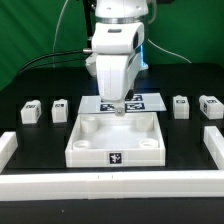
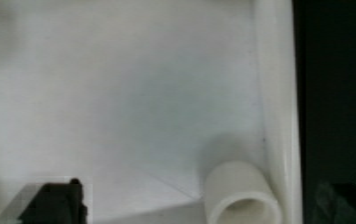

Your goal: Assemble one leg

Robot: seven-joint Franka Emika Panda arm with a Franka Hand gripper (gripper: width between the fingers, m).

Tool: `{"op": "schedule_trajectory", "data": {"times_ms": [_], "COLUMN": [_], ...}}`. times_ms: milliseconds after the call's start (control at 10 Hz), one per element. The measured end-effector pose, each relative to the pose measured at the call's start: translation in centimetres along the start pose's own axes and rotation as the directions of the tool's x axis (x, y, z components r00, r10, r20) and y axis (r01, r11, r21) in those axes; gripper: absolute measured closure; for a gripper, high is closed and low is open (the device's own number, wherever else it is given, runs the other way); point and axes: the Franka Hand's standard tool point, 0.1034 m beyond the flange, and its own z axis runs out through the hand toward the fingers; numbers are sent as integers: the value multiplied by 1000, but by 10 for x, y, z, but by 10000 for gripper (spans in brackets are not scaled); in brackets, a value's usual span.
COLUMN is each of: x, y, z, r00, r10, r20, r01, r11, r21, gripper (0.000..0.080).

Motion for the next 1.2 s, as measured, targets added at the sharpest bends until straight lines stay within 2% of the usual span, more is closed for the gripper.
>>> {"op": "schedule_trajectory", "data": {"times_ms": [300, 600, 1000, 1200], "x": [-1, -4, -5, -2], "y": [-15, -23, -33, -35], "z": [10, 22, 46, 49], "r00": [998, 998, 998, 999], "r10": [-55, -62, -56, -42], "r20": [-3, -2, -2, -1], "r01": [55, 62, 56, 42], "r11": [998, 998, 995, 996], "r21": [2, 30, 78, 84], "gripper": [150, 150, 150, 150]}}
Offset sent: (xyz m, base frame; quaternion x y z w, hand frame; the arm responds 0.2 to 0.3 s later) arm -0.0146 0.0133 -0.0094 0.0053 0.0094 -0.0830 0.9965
